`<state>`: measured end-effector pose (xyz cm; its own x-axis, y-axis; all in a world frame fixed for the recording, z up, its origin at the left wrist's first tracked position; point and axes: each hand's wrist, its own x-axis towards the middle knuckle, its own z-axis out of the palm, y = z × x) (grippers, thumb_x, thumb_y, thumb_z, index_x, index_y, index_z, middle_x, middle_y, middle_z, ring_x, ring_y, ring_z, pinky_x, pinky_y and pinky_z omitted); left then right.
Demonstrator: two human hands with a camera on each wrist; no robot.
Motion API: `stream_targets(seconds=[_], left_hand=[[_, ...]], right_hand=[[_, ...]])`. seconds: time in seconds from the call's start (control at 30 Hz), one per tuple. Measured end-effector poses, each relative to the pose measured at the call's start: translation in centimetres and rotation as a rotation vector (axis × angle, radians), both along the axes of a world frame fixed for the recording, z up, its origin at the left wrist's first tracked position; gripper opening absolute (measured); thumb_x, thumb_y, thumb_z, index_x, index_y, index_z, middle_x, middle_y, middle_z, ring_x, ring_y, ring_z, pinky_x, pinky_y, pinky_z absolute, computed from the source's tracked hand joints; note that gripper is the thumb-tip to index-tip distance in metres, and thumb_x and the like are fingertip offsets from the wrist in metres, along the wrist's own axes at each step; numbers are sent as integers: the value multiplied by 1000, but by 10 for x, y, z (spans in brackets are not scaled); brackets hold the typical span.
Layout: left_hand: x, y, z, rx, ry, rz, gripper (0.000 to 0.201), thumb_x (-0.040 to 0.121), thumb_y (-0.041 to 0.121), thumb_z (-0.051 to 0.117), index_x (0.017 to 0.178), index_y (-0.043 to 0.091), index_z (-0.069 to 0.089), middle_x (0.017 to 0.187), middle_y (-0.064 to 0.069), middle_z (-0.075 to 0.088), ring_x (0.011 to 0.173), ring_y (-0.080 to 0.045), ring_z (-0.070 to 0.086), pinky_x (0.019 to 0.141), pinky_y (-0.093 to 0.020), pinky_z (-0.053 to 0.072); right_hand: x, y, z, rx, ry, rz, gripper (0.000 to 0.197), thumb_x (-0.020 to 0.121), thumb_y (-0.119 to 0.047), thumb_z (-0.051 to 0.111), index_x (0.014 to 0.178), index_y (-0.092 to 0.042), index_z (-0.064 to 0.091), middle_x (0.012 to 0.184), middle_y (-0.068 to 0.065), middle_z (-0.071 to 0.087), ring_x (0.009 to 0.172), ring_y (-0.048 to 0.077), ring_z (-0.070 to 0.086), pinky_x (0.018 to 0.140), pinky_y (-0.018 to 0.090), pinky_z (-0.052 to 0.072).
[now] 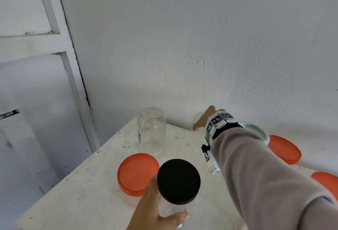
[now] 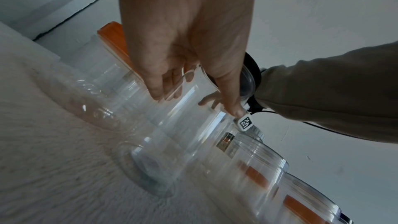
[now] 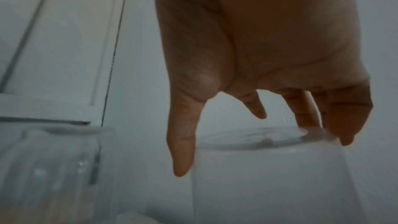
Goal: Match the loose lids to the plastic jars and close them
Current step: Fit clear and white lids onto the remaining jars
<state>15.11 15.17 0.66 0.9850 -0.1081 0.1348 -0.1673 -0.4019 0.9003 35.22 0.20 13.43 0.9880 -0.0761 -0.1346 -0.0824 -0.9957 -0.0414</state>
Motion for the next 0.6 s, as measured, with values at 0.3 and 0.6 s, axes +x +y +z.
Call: stream_targets(seconds=[0.3,0.6], left_hand=[[-11,-5,7,-77,-81,32,85,70,28,82,128,51,25,129,33,39,119,22,33,91,-1,31],[-17,-26,6,-65,-86,193,84,66,24,84,126,38,27,119,24,44,113,-1,44,95,-14,32]], right_hand=[[-47,-32,58,529,-119,-40,104,60,-64,77,139,-19,26,121,6,29,104,33,54,72,37,51],[-165,-113,57,1226,-120,-24,110,52,-53,86,140,-31,25,134,6,41,111,26,57,79,43,58]])
